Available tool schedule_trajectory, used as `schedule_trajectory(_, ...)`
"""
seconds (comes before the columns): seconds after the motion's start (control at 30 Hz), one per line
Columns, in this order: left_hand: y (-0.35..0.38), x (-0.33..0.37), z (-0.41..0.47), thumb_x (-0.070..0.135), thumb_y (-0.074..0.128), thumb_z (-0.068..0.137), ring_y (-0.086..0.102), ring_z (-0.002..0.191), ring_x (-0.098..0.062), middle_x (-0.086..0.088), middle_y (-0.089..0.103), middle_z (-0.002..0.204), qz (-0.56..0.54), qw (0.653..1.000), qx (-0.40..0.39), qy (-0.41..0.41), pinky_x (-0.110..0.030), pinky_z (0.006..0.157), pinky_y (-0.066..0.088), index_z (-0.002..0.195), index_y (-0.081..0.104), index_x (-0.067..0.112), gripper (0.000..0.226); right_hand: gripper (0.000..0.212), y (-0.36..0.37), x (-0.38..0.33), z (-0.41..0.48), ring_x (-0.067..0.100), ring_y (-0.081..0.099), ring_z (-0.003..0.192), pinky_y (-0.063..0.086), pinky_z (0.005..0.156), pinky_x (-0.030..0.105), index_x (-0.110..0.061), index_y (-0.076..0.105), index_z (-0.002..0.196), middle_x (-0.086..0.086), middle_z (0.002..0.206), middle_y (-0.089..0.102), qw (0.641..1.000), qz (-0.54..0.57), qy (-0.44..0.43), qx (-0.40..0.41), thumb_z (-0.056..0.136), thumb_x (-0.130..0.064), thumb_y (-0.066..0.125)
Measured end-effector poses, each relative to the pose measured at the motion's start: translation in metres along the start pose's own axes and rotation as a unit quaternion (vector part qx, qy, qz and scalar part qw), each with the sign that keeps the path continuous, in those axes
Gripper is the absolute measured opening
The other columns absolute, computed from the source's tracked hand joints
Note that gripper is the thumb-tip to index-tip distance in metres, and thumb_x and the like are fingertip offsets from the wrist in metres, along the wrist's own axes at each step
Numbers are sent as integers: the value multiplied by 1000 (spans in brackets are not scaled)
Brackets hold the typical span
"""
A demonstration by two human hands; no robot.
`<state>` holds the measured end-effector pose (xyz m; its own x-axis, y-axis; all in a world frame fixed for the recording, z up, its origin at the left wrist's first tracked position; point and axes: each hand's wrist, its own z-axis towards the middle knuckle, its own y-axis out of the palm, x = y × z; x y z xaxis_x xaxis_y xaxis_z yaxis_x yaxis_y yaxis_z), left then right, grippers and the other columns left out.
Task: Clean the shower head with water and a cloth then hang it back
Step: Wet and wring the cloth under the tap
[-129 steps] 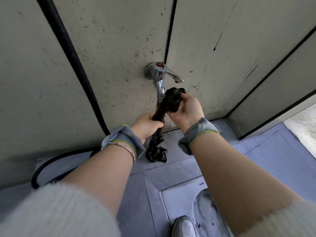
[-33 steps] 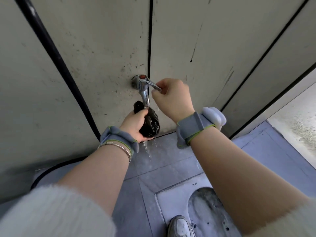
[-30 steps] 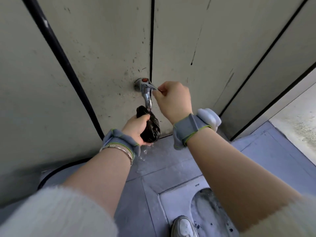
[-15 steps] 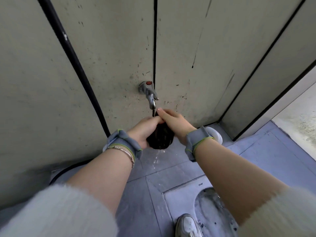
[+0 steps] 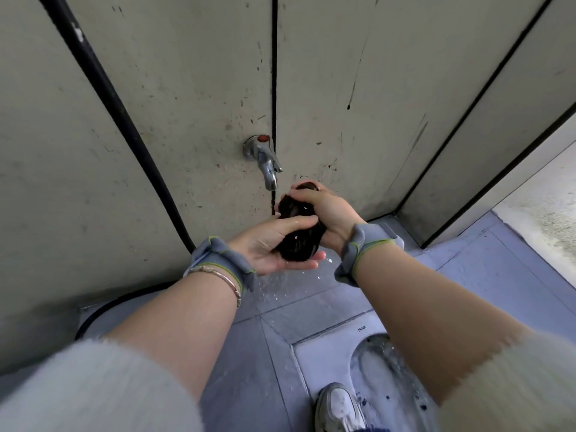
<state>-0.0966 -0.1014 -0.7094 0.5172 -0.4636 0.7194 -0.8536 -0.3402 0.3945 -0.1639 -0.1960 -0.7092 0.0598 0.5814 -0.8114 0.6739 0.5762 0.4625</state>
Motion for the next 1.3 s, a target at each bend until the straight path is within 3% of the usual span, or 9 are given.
schedule_trajectory(0.23, 11, -7, 3, 11, 58, 85, 47, 40, -5, -10, 61, 71, 123, 991, -17, -47, -12, 30, 32, 84, 54, 11, 4, 31, 0, -5, -4, 23, 54, 47, 49, 51, 30, -11, 54, 60, 6, 48, 55, 990, -120, 9, 80, 76, -29, 73)
schedule_trajectory(0.53, 38, -24, 20, 7, 56, 80, 34, 28, -9, -5, 42, 50, 424, 900, 102, 13, -11, 31, 22, 63, 47, 12, 20, 38, -15, 10, 6, 20, 46, 45, 40, 49, 25, -14, 47, 53, -1, 45, 47, 922, -322, -4, 214, 73, -38, 68)
schedule_trajectory(0.57, 41, -25, 20, 6, 51, 84, 45, 33, -11, -11, 51, 57, 455, 883, 112, 34, -14, 29, 30, 71, 56, 5, 13, 43, -17, 12, 7, 21, 41, 44, 36, 48, 25, -17, 41, 44, -4, 36, 41, 911, -346, -11, 225, 73, -36, 67)
schedule_trajectory(0.63, 46, -30, 23, 6, 43, 90, 66, 82, -25, -24, 63, 99, 504, 853, 128, 53, -23, 63, 49, 105, 59, -6, 26, 55, -25, 16, 8, 20, 35, 42, 30, 45, 25, -12, 34, 29, -8, 23, 29, 887, -385, -20, 255, 71, -29, 64)
schedule_trajectory(0.73, 54, -41, 34, 8, 34, 96, 45, 125, -30, -20, 47, 136, 544, 821, 163, 63, -24, 94, 31, 129, 43, -6, 37, 49, -38, 20, 10, 16, 29, 36, 21, 36, 22, -12, 42, 26, -5, 19, 28, 850, -441, -17, 288, 71, -20, 58)
schedule_trajectory(0.9, 58, -50, 51, 10, 43, 93, 52, 82, -21, -8, 51, 81, 630, 757, 169, 41, -2, 45, 33, 100, 55, -7, 21, 45, -52, 23, 12, 16, 22, 36, 13, 23, 19, -16, 27, 41, -3, 18, 22, 825, -455, -19, 334, 74, -11, 56)
schedule_trajectory(1.03, 63, -53, 51, 9, 44, 88, 61, 102, -32, -14, 65, 107, 643, 742, 188, 41, -28, 74, 43, 94, 60, 4, 17, 43, -61, 26, 8, 18, 30, 38, 19, 37, 22, -14, 32, 44, -3, 34, 33, 836, -457, 29, 303, 79, -19, 56)
schedule_trajectory(1.13, 60, -56, 46, 15, 43, 86, 62, 97, -36, -17, 65, 105, 615, 747, 242, 77, -33, 66, 40, 76, 46, 16, 10, 42, -55, 21, 2, 19, 42, 45, 26, 42, 25, -13, 44, 52, 2, 47, 45, 840, -459, 56, 284, 83, -38, 53)
schedule_trajectory(1.3, 30, -45, 37, 20, 64, 72, 62, 91, -34, -13, 65, 99, 473, 822, 272, 164, -33, 69, 48, 114, 39, 14, 48, 52, -32, 5, -1, 26, 57, 81, 49, 69, 33, -8, 46, 116, 5, 87, 53, 926, -329, 59, 176, 86, -50, 47)
